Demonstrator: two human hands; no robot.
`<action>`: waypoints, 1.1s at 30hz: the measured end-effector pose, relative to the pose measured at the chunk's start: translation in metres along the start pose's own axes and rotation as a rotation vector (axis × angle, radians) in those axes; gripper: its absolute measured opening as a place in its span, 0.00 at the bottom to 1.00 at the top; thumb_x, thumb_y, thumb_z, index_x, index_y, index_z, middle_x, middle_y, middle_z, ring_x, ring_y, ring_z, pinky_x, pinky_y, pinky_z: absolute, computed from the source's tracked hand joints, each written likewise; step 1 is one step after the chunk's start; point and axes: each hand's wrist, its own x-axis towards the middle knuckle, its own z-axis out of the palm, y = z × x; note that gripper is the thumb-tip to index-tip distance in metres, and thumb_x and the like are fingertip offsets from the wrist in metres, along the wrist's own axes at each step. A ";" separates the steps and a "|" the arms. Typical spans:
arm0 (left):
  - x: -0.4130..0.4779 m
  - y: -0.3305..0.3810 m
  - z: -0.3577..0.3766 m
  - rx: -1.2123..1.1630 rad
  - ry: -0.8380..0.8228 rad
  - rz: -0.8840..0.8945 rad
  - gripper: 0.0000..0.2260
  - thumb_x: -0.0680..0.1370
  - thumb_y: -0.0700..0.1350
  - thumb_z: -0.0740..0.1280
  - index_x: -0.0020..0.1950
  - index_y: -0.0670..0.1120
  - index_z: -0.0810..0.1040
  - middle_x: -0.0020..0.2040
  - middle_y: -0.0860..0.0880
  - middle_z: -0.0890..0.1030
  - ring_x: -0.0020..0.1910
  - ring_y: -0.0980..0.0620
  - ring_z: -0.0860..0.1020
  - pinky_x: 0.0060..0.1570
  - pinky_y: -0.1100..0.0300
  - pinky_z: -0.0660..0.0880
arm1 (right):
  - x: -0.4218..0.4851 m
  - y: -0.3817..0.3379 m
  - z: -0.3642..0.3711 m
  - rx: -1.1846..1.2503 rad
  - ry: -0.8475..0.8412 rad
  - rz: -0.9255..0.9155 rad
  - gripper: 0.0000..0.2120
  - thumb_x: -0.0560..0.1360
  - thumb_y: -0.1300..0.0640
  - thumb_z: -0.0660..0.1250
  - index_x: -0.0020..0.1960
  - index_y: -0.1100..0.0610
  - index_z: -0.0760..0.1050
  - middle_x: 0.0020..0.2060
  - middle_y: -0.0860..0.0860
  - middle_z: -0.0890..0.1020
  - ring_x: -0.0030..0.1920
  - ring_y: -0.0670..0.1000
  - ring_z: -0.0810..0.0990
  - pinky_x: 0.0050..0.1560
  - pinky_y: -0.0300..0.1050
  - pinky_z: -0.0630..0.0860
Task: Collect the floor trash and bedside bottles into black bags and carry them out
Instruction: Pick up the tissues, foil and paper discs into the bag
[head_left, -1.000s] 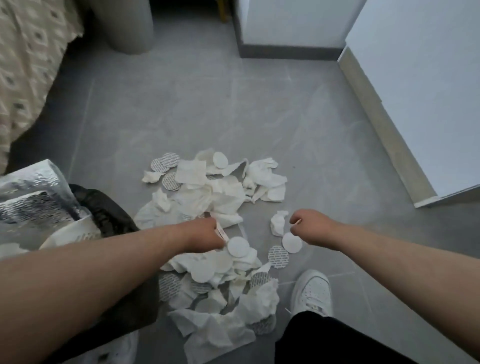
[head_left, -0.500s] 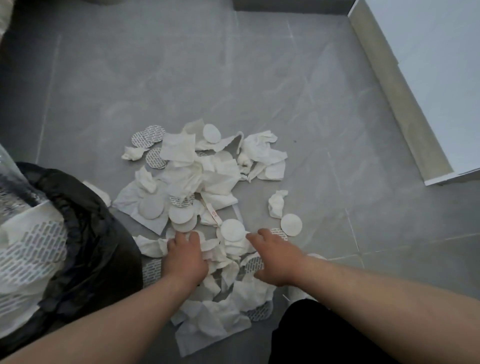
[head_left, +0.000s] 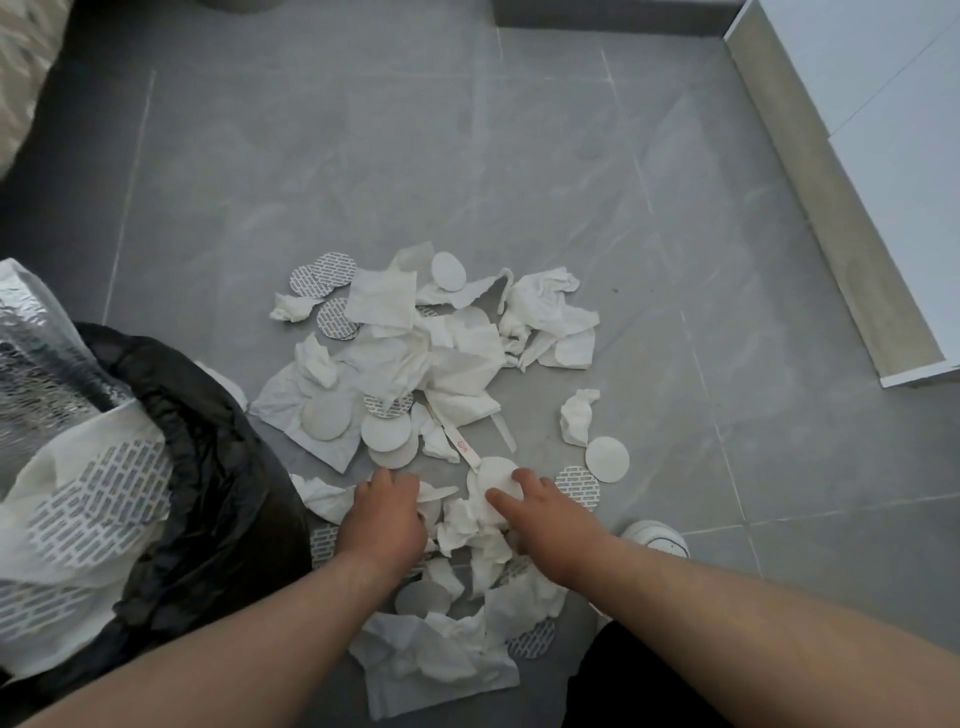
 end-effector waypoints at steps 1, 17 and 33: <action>0.001 0.001 -0.001 -0.018 0.003 0.006 0.10 0.75 0.40 0.57 0.54 0.45 0.73 0.56 0.44 0.70 0.56 0.44 0.69 0.51 0.53 0.72 | 0.002 0.003 0.000 0.018 0.042 -0.003 0.24 0.76 0.61 0.62 0.71 0.54 0.63 0.68 0.59 0.64 0.63 0.61 0.68 0.58 0.52 0.71; -0.019 0.059 -0.164 -0.489 0.041 0.073 0.05 0.72 0.35 0.60 0.42 0.41 0.75 0.41 0.42 0.79 0.39 0.42 0.79 0.34 0.55 0.77 | -0.052 0.000 -0.159 0.318 0.333 -0.017 0.13 0.70 0.55 0.71 0.55 0.52 0.80 0.48 0.48 0.82 0.48 0.47 0.77 0.43 0.38 0.65; -0.156 -0.172 -0.225 -0.727 0.397 -0.128 0.03 0.71 0.42 0.65 0.39 0.47 0.79 0.33 0.50 0.81 0.35 0.51 0.79 0.37 0.57 0.73 | -0.073 -0.167 -0.236 0.670 0.438 -0.252 0.13 0.68 0.58 0.76 0.36 0.41 0.78 0.37 0.42 0.84 0.38 0.35 0.80 0.37 0.27 0.73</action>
